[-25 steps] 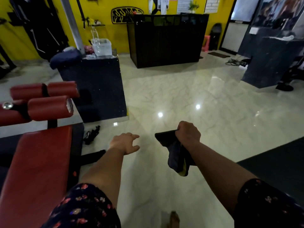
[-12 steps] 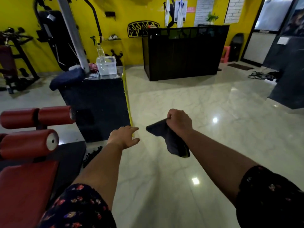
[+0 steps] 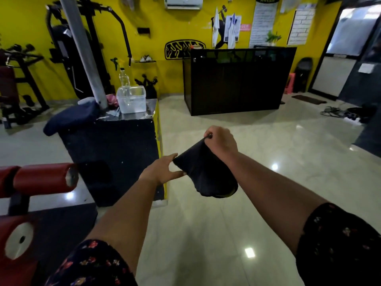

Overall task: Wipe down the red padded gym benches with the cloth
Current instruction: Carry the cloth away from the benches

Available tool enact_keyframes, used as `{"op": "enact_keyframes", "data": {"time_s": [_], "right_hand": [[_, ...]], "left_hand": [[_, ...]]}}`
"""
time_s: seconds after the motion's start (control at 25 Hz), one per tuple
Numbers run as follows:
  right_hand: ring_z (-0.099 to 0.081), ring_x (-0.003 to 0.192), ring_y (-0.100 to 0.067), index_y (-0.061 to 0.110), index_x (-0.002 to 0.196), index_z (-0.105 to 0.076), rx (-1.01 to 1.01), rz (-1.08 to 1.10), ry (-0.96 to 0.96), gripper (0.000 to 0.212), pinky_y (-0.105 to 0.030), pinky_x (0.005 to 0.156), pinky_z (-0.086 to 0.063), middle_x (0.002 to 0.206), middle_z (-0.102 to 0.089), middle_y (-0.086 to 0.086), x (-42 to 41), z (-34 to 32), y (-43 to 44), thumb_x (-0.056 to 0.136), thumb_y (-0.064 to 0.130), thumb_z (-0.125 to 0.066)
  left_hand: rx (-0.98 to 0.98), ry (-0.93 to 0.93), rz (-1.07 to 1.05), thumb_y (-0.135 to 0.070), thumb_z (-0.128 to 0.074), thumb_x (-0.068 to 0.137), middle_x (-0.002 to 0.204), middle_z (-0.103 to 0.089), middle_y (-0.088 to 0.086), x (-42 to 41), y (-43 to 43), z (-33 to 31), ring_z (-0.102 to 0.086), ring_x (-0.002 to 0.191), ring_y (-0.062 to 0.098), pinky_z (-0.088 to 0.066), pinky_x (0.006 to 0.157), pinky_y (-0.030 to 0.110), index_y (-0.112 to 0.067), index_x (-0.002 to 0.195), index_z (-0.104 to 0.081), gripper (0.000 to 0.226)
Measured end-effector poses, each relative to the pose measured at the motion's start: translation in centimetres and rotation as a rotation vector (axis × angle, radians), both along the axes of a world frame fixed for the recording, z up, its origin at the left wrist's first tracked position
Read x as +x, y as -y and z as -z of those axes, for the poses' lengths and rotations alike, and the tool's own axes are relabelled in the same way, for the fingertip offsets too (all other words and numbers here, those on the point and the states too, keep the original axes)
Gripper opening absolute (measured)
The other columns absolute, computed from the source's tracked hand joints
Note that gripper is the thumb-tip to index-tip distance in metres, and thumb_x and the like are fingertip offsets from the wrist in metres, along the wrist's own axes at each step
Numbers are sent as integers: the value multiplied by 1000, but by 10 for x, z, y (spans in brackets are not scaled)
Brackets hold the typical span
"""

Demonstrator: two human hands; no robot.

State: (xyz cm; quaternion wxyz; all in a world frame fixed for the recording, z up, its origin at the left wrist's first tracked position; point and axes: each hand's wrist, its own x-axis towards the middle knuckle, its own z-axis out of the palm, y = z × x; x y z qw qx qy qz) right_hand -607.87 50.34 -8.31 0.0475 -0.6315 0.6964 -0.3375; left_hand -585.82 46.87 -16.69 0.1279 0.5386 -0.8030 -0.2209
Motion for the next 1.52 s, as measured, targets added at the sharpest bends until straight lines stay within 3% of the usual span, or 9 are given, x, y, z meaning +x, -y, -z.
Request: {"op": "enact_keyframes", "data": {"time_s": [0.28, 0.44, 0.68, 0.96, 1.08, 1.2, 1.36, 1.44, 1.52], "right_hand": [[-62, 93, -20, 22, 95, -69, -69, -44, 77, 15, -31, 79, -49, 99, -69, -2, -5, -27, 163, 88, 14, -57], [-62, 95, -19, 23, 98, -67, -79, -47, 36, 17, -40, 82, -53, 101, -68, 0, -18, -37, 233, 91, 14, -56], [-62, 99, -20, 19, 104, -69, -55, -43, 43, 22, -36, 85, -52, 104, -69, -4, -49, -39, 355, 90, 8, -55], [-56, 109, -19, 12, 127, -54, 253, -607, 402, 38, -25, 87, -47, 120, -59, -10, -50, -73, 472, 91, 3, -62], [-59, 107, -18, 11, 117, -59, 162, -667, 336, 34, -30, 92, -47, 115, -63, -9, -43, -88, 515, 86, 11, -72], [-61, 95, -17, 13, 101, -65, 93, -684, 139, 25, -30, 80, -45, 96, -65, -2, -41, -97, 575, 83, 25, -77], [-66, 85, -8, 13, 99, -72, -13, -678, 210, 19, -32, 79, -50, 92, -71, -4, -35, -110, 623, 83, 23, -77], [-65, 73, -5, 21, 86, -69, -16, -647, 381, 9, -31, 74, -52, 79, -68, 1, -39, -113, 639, 83, 18, -76], [-67, 79, -18, 19, 85, -68, -30, -598, 435, 9, -38, 78, -54, 81, -68, -4, -43, -114, 658, 83, 17, -76]], "left_hand": [[-17, -366, -161, -31, -66, 92, 97, -63, 1, -14, 172, -42, -60, 101, 20, -42, 83, 28, -18, 105, -65, 18], [-44, -614, -216, -29, -63, 95, 100, -64, 10, -27, 245, -61, -59, 96, 25, -46, 84, 34, -7, 110, -63, 26], [-169, -731, -254, -33, -62, 95, 109, -69, 6, -62, 356, -89, -64, 103, 22, -53, 91, 39, -13, 115, -64, 29], [-238, -707, -148, -23, -68, 92, 99, -71, -1, -92, 461, -128, -64, 93, 12, -48, 83, 26, -20, 103, -70, 12], [-302, -784, -133, -27, -67, 93, 107, -65, 0, -97, 491, -143, -61, 95, 9, -49, 89, 28, -26, 99, -69, 7], [-406, -751, -158, -32, -67, 91, 110, -61, -1, -93, 531, -155, -58, 100, 4, -48, 89, 24, -24, 102, -68, 13], [-90, -908, -110, -20, -63, 95, 104, -65, -6, -75, 555, -156, -63, 93, 5, -53, 78, 18, -29, 110, -56, 19], [56, -748, -122, -20, -68, 92, 104, -69, -1, -64, 570, -141, -66, 96, 15, -55, 82, 23, -23, 111, -62, 21], [116, -617, -157, -26, -69, 90, 107, -71, 8, -52, 588, -128, -67, 100, 23, -53, 88, 31, -13, 113, -66, 26]]}}
